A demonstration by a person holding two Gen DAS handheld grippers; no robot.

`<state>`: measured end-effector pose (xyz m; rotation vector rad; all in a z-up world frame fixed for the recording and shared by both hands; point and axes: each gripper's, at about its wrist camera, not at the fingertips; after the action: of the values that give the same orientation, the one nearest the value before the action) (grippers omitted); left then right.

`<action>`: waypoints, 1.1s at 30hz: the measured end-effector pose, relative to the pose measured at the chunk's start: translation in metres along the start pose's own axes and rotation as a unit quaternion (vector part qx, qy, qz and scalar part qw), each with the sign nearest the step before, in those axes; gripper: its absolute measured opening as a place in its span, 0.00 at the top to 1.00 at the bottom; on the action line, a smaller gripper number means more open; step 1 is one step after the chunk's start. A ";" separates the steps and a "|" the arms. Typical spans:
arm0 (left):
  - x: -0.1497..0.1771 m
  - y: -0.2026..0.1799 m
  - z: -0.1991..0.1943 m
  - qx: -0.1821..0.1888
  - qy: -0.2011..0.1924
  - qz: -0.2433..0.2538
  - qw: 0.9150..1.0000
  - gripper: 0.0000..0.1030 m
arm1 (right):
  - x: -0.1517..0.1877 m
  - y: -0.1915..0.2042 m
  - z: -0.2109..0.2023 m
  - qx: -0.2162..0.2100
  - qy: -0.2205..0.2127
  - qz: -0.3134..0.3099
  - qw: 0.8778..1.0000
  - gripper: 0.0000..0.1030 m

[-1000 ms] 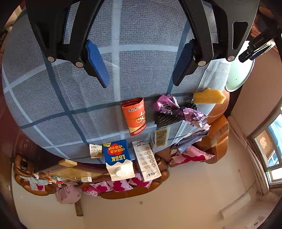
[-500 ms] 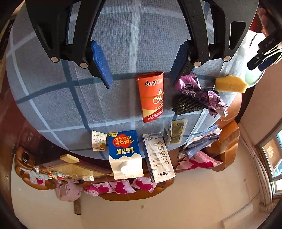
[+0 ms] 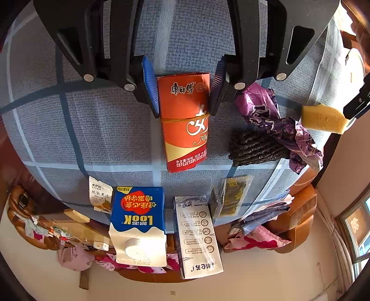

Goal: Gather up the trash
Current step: 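Grasp the red-orange snack box with the right gripper while the left grasps the yellow sponge, then carry the sponge and snack box over the green bin with both grippers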

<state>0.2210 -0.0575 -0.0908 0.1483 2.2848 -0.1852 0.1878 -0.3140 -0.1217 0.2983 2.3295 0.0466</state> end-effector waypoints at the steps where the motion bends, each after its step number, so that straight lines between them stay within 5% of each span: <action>1: 0.000 -0.001 0.001 0.001 0.001 0.000 1.000 0.23 | 0.000 -0.003 -0.006 -0.003 -0.010 0.009 1.000 0.59; 9: -0.010 -0.011 0.020 0.008 0.009 -0.008 1.000 0.25 | 0.020 -0.021 -0.044 -0.003 -0.021 0.041 0.999 0.59; 17: -0.013 -0.023 0.041 0.026 0.031 -0.001 0.999 0.61 | 0.032 -0.022 -0.039 -0.030 -0.002 0.068 0.997 0.59; 33: 0.016 -0.009 -0.018 0.033 -0.014 -0.015 0.999 0.68 | 0.034 -0.030 -0.051 -0.022 -0.034 0.090 0.995 0.59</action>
<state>0.1961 -0.0619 -0.0901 0.1440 2.2557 -0.2768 0.1227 -0.3327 -0.1140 0.4806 2.2247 0.1729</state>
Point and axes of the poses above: each gripper's, at about its wrist camera, not at the fingertips, and z roughly the way its jaws point, y to its left, x to its underside, and after that the axes turned 5 degrees about -y, right-handed
